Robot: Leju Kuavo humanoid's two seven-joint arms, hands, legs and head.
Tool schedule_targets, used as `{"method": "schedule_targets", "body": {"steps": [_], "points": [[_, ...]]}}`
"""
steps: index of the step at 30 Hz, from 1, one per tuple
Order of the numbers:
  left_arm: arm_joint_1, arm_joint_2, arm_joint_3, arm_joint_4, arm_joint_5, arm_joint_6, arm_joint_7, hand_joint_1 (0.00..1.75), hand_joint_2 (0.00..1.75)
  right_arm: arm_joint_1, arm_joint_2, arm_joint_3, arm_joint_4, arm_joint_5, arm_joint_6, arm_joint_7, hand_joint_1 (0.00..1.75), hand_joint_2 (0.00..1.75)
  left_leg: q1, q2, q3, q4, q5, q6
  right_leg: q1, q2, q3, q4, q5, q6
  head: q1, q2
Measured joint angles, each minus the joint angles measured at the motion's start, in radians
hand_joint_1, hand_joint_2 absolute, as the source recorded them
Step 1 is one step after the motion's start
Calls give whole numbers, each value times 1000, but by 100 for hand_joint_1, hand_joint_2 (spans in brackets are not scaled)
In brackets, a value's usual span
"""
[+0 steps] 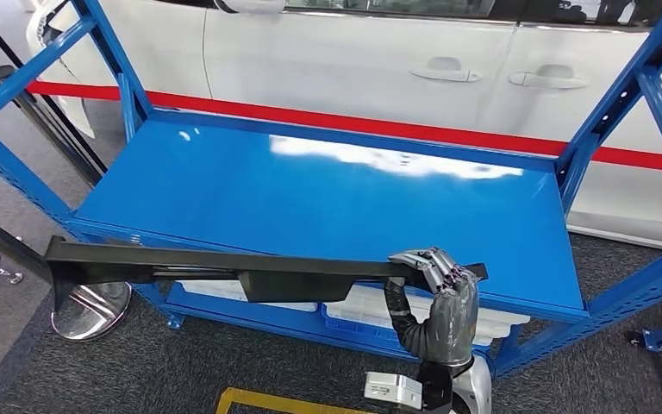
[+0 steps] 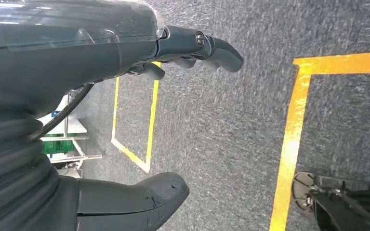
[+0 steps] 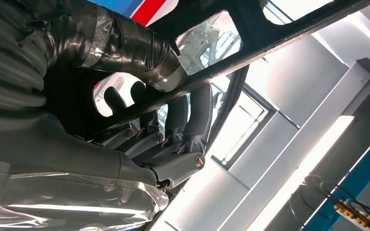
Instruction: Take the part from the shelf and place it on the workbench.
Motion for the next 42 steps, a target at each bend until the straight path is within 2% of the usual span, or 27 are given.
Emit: {"method": "schedule_targets", "body": {"steps": [1, 2, 5, 7, 9, 10, 11, 12, 13, 15, 17, 20, 21, 23, 25, 26, 27, 28, 30, 31, 32, 35, 36, 38, 40, 41, 42], "points": [[-1, 1, 0, 0, 0, 0, 0, 0, 175, 0, 0, 0, 0, -1, 0, 0, 175, 175, -3, 0, 21, -44, 12, 5, 1, 0, -1, 1, 2, 4, 0, 0], [-2, 1, 0, 0, 0, 1, 0, 0, 175, -1, 0, 0, 0, -3, 0, 0, 175, 175, -6, -1, 27, -63, 13, 9, 2, 0, -3, 1, 4, 10, 0, 0], [-1, 0, 0, 0, 0, 1, 0, 0, 175, -2, 0, 0, 0, -5, 0, 1, 175, 175, -6, 0, 25, -75, 26, 24, 1, 1, -7, -1, 8, 28, 0, 0], [-2, -2, 0, 0, 1, 1, 0, 0, 175, -3, 0, 0, 0, -6, 0, 1, 175, 175, -1, 3, 24, -88, 41, 38, 0, 3, -28, 45, -30, 37, 0, 0], [-3, -2, 0, 0, 1, 1, 0, 0, 175, -4, -1, 0, 0, -7, 0, 1, 175, 175, -2, 5, 17, -90, 49, 46, -3, 4, -80, 162, -101, 42, 0, 0], [-2, -2, 1, 0, 1, 1, 0, 0, 175, -3, -2, 0, 0, -8, 0, 1, 175, 175, -3, 5, 13, -89, 51, 47, -5, 4, -104, 220, -125, 43, 0, 0], [-2, -1, 1, 0, 1, 2, 0, 0, 175, -2, -3, 0, 1, -10, 0, 2, 175, 175, -4, 5, 9, -88, 53, 47, -5, 4, -116, 253, -132, 45, 0, 0], [-2, -1, 1, 0, 1, 2, 0, 0, 175, -2, -3, 0, 1, -11, 0, 1, 175, 175, -4, 5, 7, -86, 53, 47, -5, 4, -111, 249, -119, 45, 0, 0], [-1, -2, 1, 0, 1, 2, 0, 0, 175, -2, -4, 0, 1, -12, 0, 1, 175, 175, -4, 4, 6, -83, 53, 46, -5, 4, -85, 207, -90, 44, 0, 0], [-2, -3, 1, 0, 0, 1, 0, 0, 175, -2, -4, 0, 1, -11, 0, -4, 175, 175, -6, 4, 4, -75, 51, 41, -3, 3, -12, 74, -34, 37, 0, 0], [-2, -4, 1, 0, -1, 1, -1, 0, 175, -2, -4, 0, 1, -8, 0, -12, 175, 175, -9, 3, -1, -68, 51, 30, 2, 4, 23, -1, -16, 27, 0, 0], [-3, -4, 1, 0, -5, 1, -2, 0, 175, 3, -4, 0, 0, -7, 0, -23, 175, 175, -8, 3, -7, -65, 52, 12, 2, 5, 18, -11, -9, 13, 0, 0], [-3, -4, 1, 0, -6, 1, -2, 0, 175, 4, -4, 0, 0, -7, 0, -24, 175, 175, -7, 3, -13, -54, 41, 6, 0, 4, 17, -14, -4, 6, 0, 0], [-2, -3, 1, 0, -6, 1, -2, 0, 175, 4, -3, 0, 0, -7, 0, -26, 175, 175, -3, 2, -46, 27, -17, -4, -4, 2, 13, -19, 4, -4, 0, 0], [-1, -3, 1, 0, -6, 1, -2, 0, 175, 5, -3, -1, 1, -8, 0, -26, 175, 175, -1, 2, -97, 153, -86, -12, -3, 0, 3, -15, 8, -8, 0, 0], [-1, -4, 1, 0, -6, 1, -2, 0, 175, 5, -3, -1, 1, -8, 0, -26, 175, 175, -1, 2, -112, 195, -101, -14, -2, 0, -3, -12, 9, -8, 0, 0], [0, -4, 1, 0, -6, 1, -2, 0, 175, 6, -3, -1, 1, -8, 0, -26, 175, 175, 0, 2, -111, 204, -97, -14, -2, 0, -8, -9, 10, -8, 0, 0], [1, -4, 1, 0, -6, 2, -2, 0, 175, 7, -3, -1, 1, -8, 0, -27, 175, 175, 0, 2, -89, 170, -75, -13, -2, 0, -12, -4, 10, -7, 0, 0], [0, -3, 1, 0, -6, 2, -2, 0, 175, 7, -3, -1, 1, -8, 0, -27, 175, 175, -1, 1, -12, 35, -20, -7, -1, 1, -16, 2, 11, -3, 0, 0], [-1, -3, 1, 0, -6, 2, -2, 0, 175, 7, -3, -1, 1, -8, 0, -27, 175, 175, -3, 1, 18, -22, -2, -2, 0, 1, -16, 4, 12, 1, 0, 0], [-2, -2, 1, 0, -6, 2, -2, 0, 175, 7, -3, -1, 0, -8, 0, -27, 175, 175, -6, 0, 33, -53, 4, 4, 2, 1, -17, 5, 14, 6, 0, 0], [-2, -2, 1, 0, -6, 2, -3, 0, 175, 7, -3, -1, 0, -8, 0, -25, 175, 175, -8, 1, 34, -69, 14, 22, 2, 1, -16, -1, 22, 25, 0, 0], [-2, -2, 1, 0, -6, 2, -3, 0, 175, 7, -3, -1, 0, -8, 0, -24, 175, 175, -6, 2, 34, -74, 21, 30, 2, 2, -20, 5, 15, 30, 0, 0], [-2, -3, 1, 0, -6, 2, -3, 0, 175, 7, -3, -1, 0, -8, 0, -23, 175, 175, -2, 4, 31, -83, 35, 44, 0, 4, -50, 71, -36, 39, 0, 0], [-2, -3, 1, 0, -6, 2, -3, 0, 175, 8, -3, -1, 0, -8, 0, -22, 175, 175, -4, 5, 19, -83, 42, 50, -3, 4, -104, 200, -108, 45, 0, 0], [-2, -2, 1, 0, -6, 2, -3, 0, 175, 9, -4, -1, 0, -7, 0, -22, 175, 175, -6, 5, 14, -81, 44, 50, -3, 4, -123, 249, -126, 47, 0, 0], [-1, -2, 1, 0, -6, 2, -3, 0, 175, 9, -4, -1, 0, -7, 0, -22, 175, 175, -6, 5, 10, -79, 45, 50, -3, 4, -127, 267, -126, 48, 0, 0]]}}
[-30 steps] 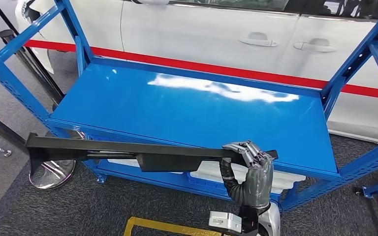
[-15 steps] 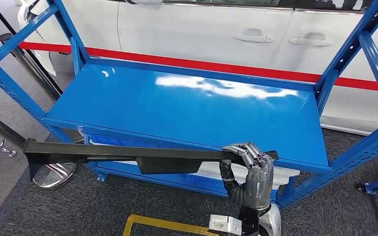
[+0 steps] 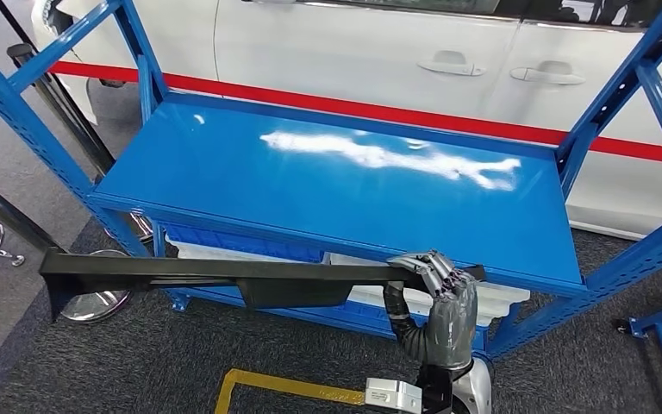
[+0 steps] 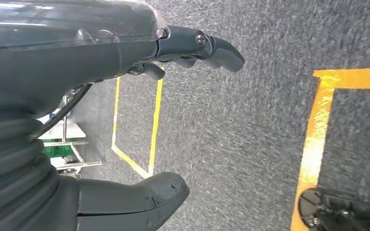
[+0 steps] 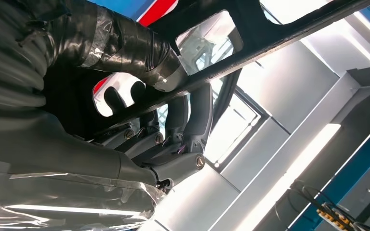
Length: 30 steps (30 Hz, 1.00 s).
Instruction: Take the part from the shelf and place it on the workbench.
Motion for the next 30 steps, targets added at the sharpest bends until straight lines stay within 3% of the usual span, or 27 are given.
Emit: {"method": "schedule_targets", "body": {"steps": [1, 3, 5, 8, 10, 12, 14, 16, 17, 19, 21, 25, 30], "points": [[0, 0, 0, 0, 0, 0, 0, 0, 175, 0, 0, 0, 0, 0, 0, 0, 175, 175, 0, 0, -2, 2, 1, -1, 0, 0, 17, -22, 19, -1, 0, 0], [0, 0, 0, 0, 0, 0, 0, 0, 175, 0, 0, 0, 0, 0, 0, 0, 175, 175, 0, -1, -4, 7, 1, -4, 1, 0, 91, -149, 77, -9, 0, 0], [0, -1, 0, 0, 0, 0, 0, 0, 175, -1, 0, 0, 0, 0, 0, 0, 175, 175, -3, -1, -8, 12, 1, -13, 6, -1, 145, -253, 107, -19, 0, 0], [-1, -1, 0, 0, 0, 0, 0, 0, 175, -1, 0, 0, 0, 1, 0, -1, 175, 175, -5, -1, -13, 12, 6, -31, 10, 1, 148, -277, 114, -32, 0, 0], [-1, 0, 0, 0, -1, 0, 0, 0, 175, -2, 0, 0, 0, 1, 0, -1, 175, 175, -4, -2, -21, 28, -9, -43, 4, 0, 147, -285, 123, -43, 0, 0], [-1, 1, 0, 0, -2, 0, -1, 0, 175, -2, 0, -1, -1, 2, 0, -2, 175, 175, 0, -3, -57, 112, -67, -54, 1, -2, 145, -291, 129, -50, 0, 0], [0, 0, 0, 0, -3, 0, -4, 0, 175, -1, 0, -1, -1, 2, 0, -4, 175, 175, 3, -3, -109, 235, -129, -62, 2, -4, 139, -289, 131, -53, 0, 0], [2, -1, 0, 0, -3, 0, -8, 0, 175, 0, 0, -1, -1, 2, 0, -6, 175, 175, 4, -3, -119, 274, -129, -64, 3, -4, 134, -284, 132, -53, 0, 0], [2, -1, 0, 0, -4, 0, -10, 0, 175, 1, 0, -1, -1, 3, 0, -6, 175, 175, 5, -3, -97, 238, -104, -63, 3, -4, 132, -281, 132, -53, 0, 0], [1, 0, 0, 0, -4, 1, -11, 0, 175, 1, 0, -1, -1, 4, 0, -7, 175, 175, 3, -4, -25, 107, -49, -55, 5, -3, 130, -274, 131, -49, 0, 0], [-1, 0, 0, 0, -4, 1, -12, 0, 175, 1, 0, -1, -1, 5, 0, -7, 175, 175, 1, -5, 14, 23, -28, -45, 10, -3, 126, -269, 128, -43, 0, 0], [1, -1, 0, 0, -5, 2, -12, 0, 175, 1, 0, -1, -1, 6, 0, -9, 175, 175, -2, -6, 15, 10, -24, -39, 12, -1, 120, -268, 134, -50, 0, 0], [0, -1, 0, 0, -6, 7, -18, 0, 175, 1, 0, -1, -1, 3, 0, -10, 175, 175, -8, -6, 9, 12, -21, -30, 7, -1, 119, -277, 143, -34, 0, 0]]}}
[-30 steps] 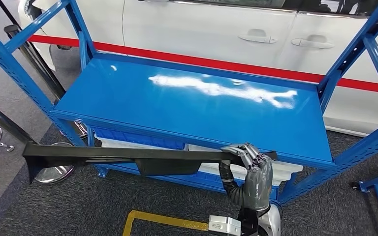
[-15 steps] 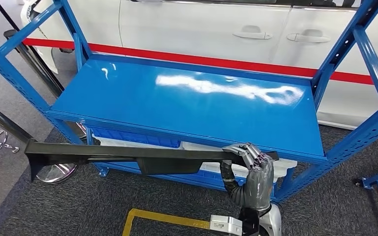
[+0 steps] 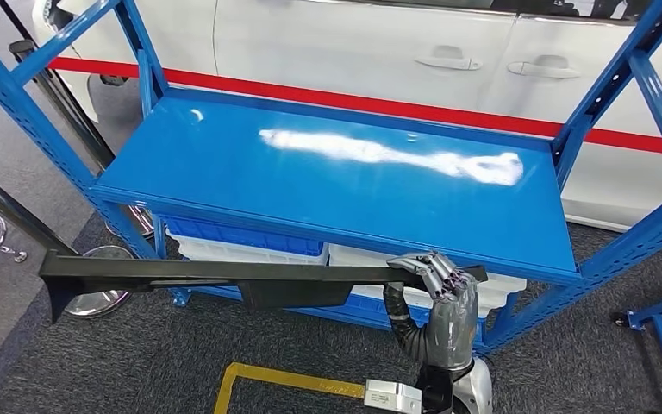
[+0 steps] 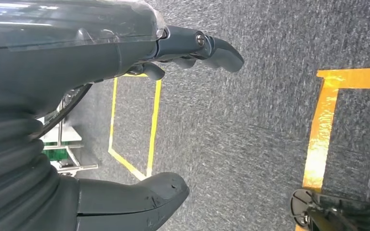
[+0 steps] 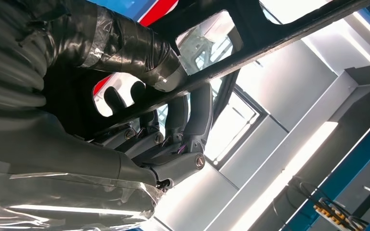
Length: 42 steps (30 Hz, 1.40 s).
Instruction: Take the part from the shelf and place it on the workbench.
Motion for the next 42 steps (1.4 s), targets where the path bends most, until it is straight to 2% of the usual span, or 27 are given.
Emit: {"method": "schedule_targets", "body": {"steps": [3, 6, 9, 11, 13, 14, 15, 16, 18, 20, 21, 23, 25, 26, 28, 29, 30, 31, 32, 34, 35, 36, 37, 38, 39, 40, 42], "points": [[0, 0, 0, 0, 1, 1, 0, 0, 175, 0, 0, 0, 0, -4, 0, 0, 175, 175, -5, 0, -4, 5, 0, 7, -5, 0, -1, -4, 4, 14, 0, 0], [0, 1, 0, 0, 2, 1, 0, 0, 175, 0, 0, 0, 0, -6, 0, 0, 175, 175, -8, 0, -7, 6, 1, 14, -9, 0, -2, -5, 7, 22, 0, 0], [-1, 1, 0, 0, 3, 1, 0, 0, 175, 0, 0, 0, -1, -6, 0, 0, 175, 175, -2, 3, -3, -8, 11, 28, -9, 0, -4, 1, 0, 32, 0, 0], [-1, 1, 0, 0, 3, 1, 0, 0, 175, 0, 0, 0, -1, -6, 0, -1, 175, 175, 5, 8, -1, -19, 21, 38, -9, 1, -34, 70, -48, 35, 0, 0], [-1, 1, 0, 0, 3, 1, 0, 0, 175, 2, -1, 0, -1, -7, 0, -1, 175, 175, 4, 13, -5, -20, 23, 41, -10, 2, -93, 199, -115, 35, 0, 0], [-1, 1, 0, 0, 3, 2, 0, 0, 175, 4, -1, -1, -1, -7, 0, -1, 175, 175, 3, 16, -7, -19, 23, 41, -11, 1, -116, 248, -132, 36, 0, 0], [-1, 1, 0, 0, 2, 2, 0, 0, 175, 5, -1, -2, -1, -7, 0, -1, 175, 175, 4, 20, -7, -18, 23, 40, -13, 1, -123, 268, -130, 37, 0, 0], [-1, 0, 0, 0, 2, 2, 0, 0, 175, 6, -1, -2, -1, -7, 0, -1, 175, 175, 4, 23, -7, -15, 22, 38, -15, -1, -110, 247, -109, 37, 0, 0], [-1, -1, 0, 0, 0, 3, 0, 0, 175, 5, -2, -4, -1, -7, 0, -1, 175, 175, 7, 31, -7, -7, 16, 28, -18, -18, -43, 123, -49, 37, 0, 0], [0, -2, 0, 0, 0, 4, 0, 0, 175, 5, -2, -5, -1, -7, 0, -2, 175, 175, 4, 39, -8, 4, 8, 14, -14, -37, 2, 31, -23, 29, 0, 0], [0, -1, 0, 0, 0, 4, 0, 0, 175, 5, -2, -6, -1, -7, 0, -2, 175, 175, 2, 44, -8, 6, 6, 7, -11, -39, 6, 18, -24, 23, 0, 0], [-1, -1, 0, 0, 0, 6, 0, 0, 175, 5, -2, -7, -2, -7, 0, -3, 175, 175, 3, 54, -6, 6, 4, -8, -7, -22, 2, 17, -21, 10, 0, 0], [-2, -1, 0, 0, 0, 7, 0, 0, 175, 5, -1, -7, -3, -7, 0, -3, 175, 175, 8, 45, -13, 29, -18, -21, -9, -8, 1, 12, -15, -3, 0, 0], [-2, -1, 0, 0, 0, 7, 0, 0, 175, 5, -1, -8, -4, -7, 0, -3, 175, 175, 9, 33, -28, 66, -44, -26, -11, -2, 0, 10, -13, -9, 0, 0], [-2, -1, 0, 0, 0, 7, 0, 0, 175, 5, -1, -8, -4, -7, 0, -3, 175, 175, 11, 12, -82, 187, -111, -32, -9, 12, -4, 11, -10, -16, 0, 0], [-1, -1, 0, 0, 0, 7, 0, 0, 175, 5, -1, -8, -4, -7, 0, -3, 175, 175, 11, 8, -109, 247, -134, -32, -7, 20, -5, 11, -10, -17, 0, 0], [0, -1, 0, 0, -1, 7, 0, 0, 175, 6, -1, -8, -4, -7, 0, -3, 175, 175, 11, 7, -124, 281, -139, -31, -5, 30, -6, 12, -9, -18, 0, 0], [1, -1, 0, 0, -1, 7, 0, 0, 175, 6, -1, -8, -4, -7, 0, -3, 175, 175, 11, 5, -123, 278, -124, -28, -3, 41, -6, 13, -9, -18, 0, 0], [2, -1, 0, 0, -1, 7, 0, 0, 175, 6, -1, -8, -4, -8, 0, -3, 175, 175, 10, 0, -101, 233, -91, -23, -2, 53, -5, 14, -9, -18, 0, 0], [2, 1, 0, 0, -3, 7, 0, 0, 175, 6, -1, -8, -5, -8, 0, -3, 175, 175, 10, -46, -36, 92, -25, -7, 0, 74, -4, 15, -8, -16, 0, 0], [3, 3, 0, 0, -3, 7, 0, 0, 175, 5, -1, -8, -5, -8, 0, -3, 175, 175, 10, -69, -13, 41, -8, -1, -2, 84, -7, 16, -6, -13, 0, 0], [3, 4, 0, 0, -3, 7, -1, 0, 175, 5, -1, -9, -6, -8, 0, -3, 175, 175, 8, -86, -3, 14, -4, 3, -4, 93, -11, 16, -4, -8, 0, 0], [2, 4, 0, 0, -3, 7, -1, 0, 175, 5, -1, -9, -6, -8, 0, -2, 175, 175, 6, -87, -1, 7, -5, 4, -7, 103, -15, 16, 0, -1, 0, 0], [2, 4, 0, 0, -3, 7, -1, 0, 175, 6, -1, -9, -7, -8, 0, -2, 175, 175, 5, -76, 1, 2, -2, 6, -9, 115, -18, 13, 4, 6, 0, 0], [1, 3, 0, 0, -3, 7, -1, 0, 175, 7, -1, -9, -7, -8, 0, -2, 175, 175, 7, -64, 4, -5, 3, 9, -8, 112, -21, 14, 4, 12, 0, 0], [0, 2, 0, 0, -3, 7, -1, 0, 175, 7, -1, -9, -8, -8, 0, -2, 175, 175, 10, -51, 7, -13, 9, 14, -6, 96, -28, 26, -5, 17, 0, 0], [1, 0, 0, 0, -3, 7, -2, 0, 175, 5, -2, -10, -9, -8, 0, -3, 175, 175, 13, -23, 11, -25, 17, 21, -3, 42, -64, 103, -54, 25, 0, 0]]}}
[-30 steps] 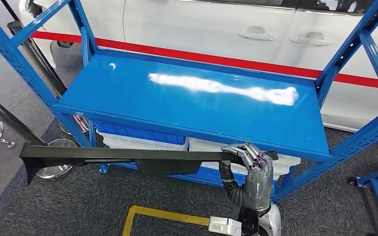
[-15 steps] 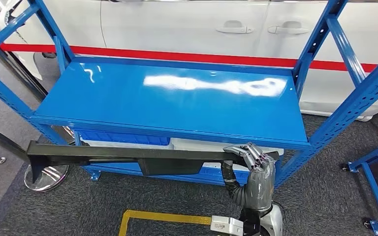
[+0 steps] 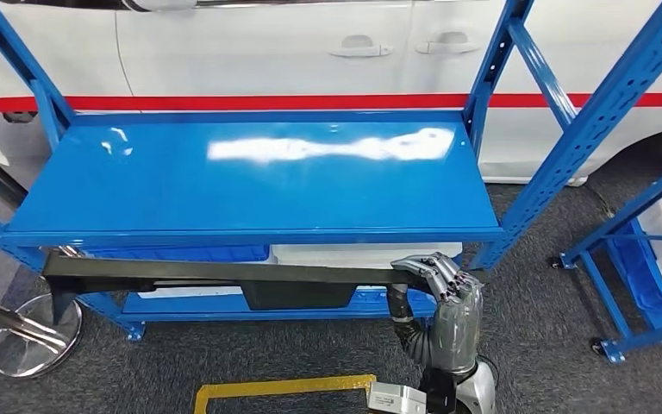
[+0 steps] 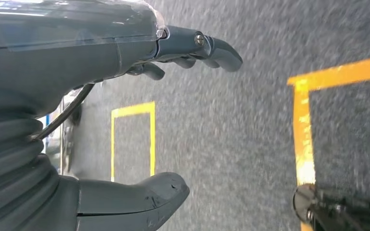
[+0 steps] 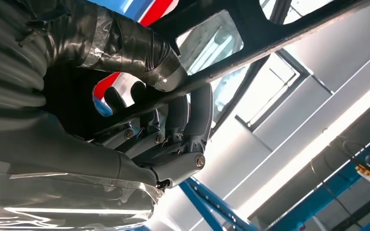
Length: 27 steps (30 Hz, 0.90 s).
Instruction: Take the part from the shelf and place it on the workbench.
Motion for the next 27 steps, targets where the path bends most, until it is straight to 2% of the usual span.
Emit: {"method": "schedule_targets", "body": {"steps": [1, 2, 3, 4, 5, 6, 7, 8, 9, 10, 12, 13, 15, 16, 17, 18, 19, 20, 21, 23, 25, 26, 27], "points": [[1, 0, 0, 0, 0, 0, 0, 0, 175, -1, 0, 0, 0, 0, 0, 0, 175, 175, -1, 13, -1, -1, 0, 3, -1, -20, -29, 60, -32, 4, 0, 0], [2, 0, 0, 0, 0, 0, 0, 0, 175, -1, -1, 0, 0, 0, 0, 0, 175, 175, -3, 28, -2, 0, 0, 3, -3, -28, -58, 119, -56, 8, 0, 0], [2, 1, 0, 0, 0, 1, 0, 0, 175, 0, -1, 0, 0, 0, 0, 1, 175, 175, -3, 42, -3, 1, -1, 3, -5, -32, -75, 155, -65, 10, 0, 0], [2, 1, 0, 0, 0, 1, -1, 0, 175, 0, -2, 0, 0, 0, 0, 1, 175, 175, -3, 56, -3, 2, -3, 2, -6, -35, -76, 158, -56, 12, 0, 0], [1, 0, 0, 0, 0, 1, -1, 0, 175, 0, -2, 0, 0, 0, 0, 2, 175, 175, -3, 70, -3, 3, -4, 0, -7, -41, -56, 123, -31, 13, 0, 0], [0, 0, 0, 0, 0, 1, -1, 0, 175, 0, -2, 0, 0, 0, 0, 2, 175, 175, -3, 82, -2, 5, -7, -3, -7, -53, -19, 60, 1, 12, 0, 0], [-1, -1, 0, 0, 0, 1, -1, 0, 175, 0, -2, 0, 0, 0, 0, 2, 175, 175, -4, 93, -1, 8, -10, -7, -4, -75, 17, -4, 23, 7, 0, 0], [-1, -1, 0, 0, 0, 1, -1, 0, 175, -1, -2, 0, 0, 0, 0, 2, 175, 175, -7, 102, 0, 12, -14, -12, -1, -94, 45, -57, 38, 1, 0, 0], [-2, -2, 0, 0, 0, 1, -2, 0, 175, -2, -2, -1, 0, 0, 0, 2, 175, 175, -8, 110, 1, 15, -17, -18, 4, -106, 60, -86, 43, -6, 0, 0], [-3, -2, 0, 0, 0, 2, -3, 0, 175, -2, -2, -1, 0, 0, 0, 2, 175, 175, -9, 119, 3, 15, -19, -25, 8, -109, 61, -93, 40, -14, 0, 0], [-5, -2, 0, 0, 0, 2, -4, 0, 175, -3, -2, -1, 0, 0, 0, 2, 175, 175, -8, 135, 8, 14, -23, -37, 9, -86, 61, -98, 45, -26, 0, 0], [-6, -2, 0, 0, 0, 3, -5, 0, 175, -3, -2, -2, 0, -1, 0, 2, 175, 175, -7, 127, 9, 20, -31, -43, 6, -75, 62, -102, 48, -32, 0, 0], [-6, -1, 0, 0, 0, 3, -6, 0, 175, -4, -2, -2, 0, -1, 0, 1, 175, 175, -3, 83, -12, 80, -78, -52, -1, -54, 63, -109, 55, -43, 0, 0], [-5, -1, 0, 0, 0, 3, -7, 0, 175, -5, -2, -3, 0, -1, 0, 1, 175, 175, -1, 56, -38, 142, -114, -56, -1, -44, 62, -109, 56, -46, 0, 0], [-4, -1, 0, 0, 0, 3, -7, 0, 175, -6, -2, -3, 0, -1, 0, 2, 175, 175, -1, 40, -69, 210, -147, -57, 0, -31, 60, -108, 57, -48, 0, 0], [-3, -1, 0, 0, 0, 3, -7, 0, 175, -6, -2, -3, 0, -2, 0, 2, 175, 175, -1, 33, -95, 265, -165, -58, 2, -18, 58, -106, 58, -49, 0, 0], [-1, -1, 0, 0, 0, 3, -8, 0, 175, -6, -2, -3, 0, -2, 0, 2, 175, 175, -1, 30, -109, 293, -166, -57, 4, -2, 57, -104, 58, -50, 0, 0], [0, -1, 0, 0, 0, 3, -8, 0, 175, -5, -2, -3, 0, -2, 0, 2, 175, 175, -1, 28, -104, 279, -144, -54, 5, 13, 56, -102, 58, -50, 0, 0], [0, -1, 0, 0, 0, 3, -8, 0, 175, -6, -2, -3, 0, -3, 0, 2, 175, 175, -1, 22, -83, 230, -109, -50, 6, 28, 57, -100, 58, -50, 0, 0], [-1, 1, 0, 0, 1, 3, -9, 0, 175, -6, -2, -3, 0, -3, 0, 2, 175, 175, -2, -21, -27, 96, -45, -35, 8, 54, 56, -98, 59, -47, 0, 0], [-3, 4, 0, 0, 3, 3, -10, 0, 175, -8, -2, -4, 0, -3, 0, 2, 175, 175, -4, -55, 2, 25, -26, -24, 4, 77, 49, -97, 63, -37, 0, 0], [-4, 5, 0, 0, 3, 3, -11, 0, 175, -9, -2, -4, 0, -3, 0, 2, 175, 175, -6, -53, 5, 19, -27, -21, 1, 89, 46, -99, 67, -30, 0, 0], [-5, 4, 0, 0, 4, 3, -11, 0, 175, -9, -2, -4, 0, -3, 0, 2, 175, 175, -5, -41, 8, 12, -23, -17, 0, 97, 44, -101, 70, -23, 0, 0]]}}
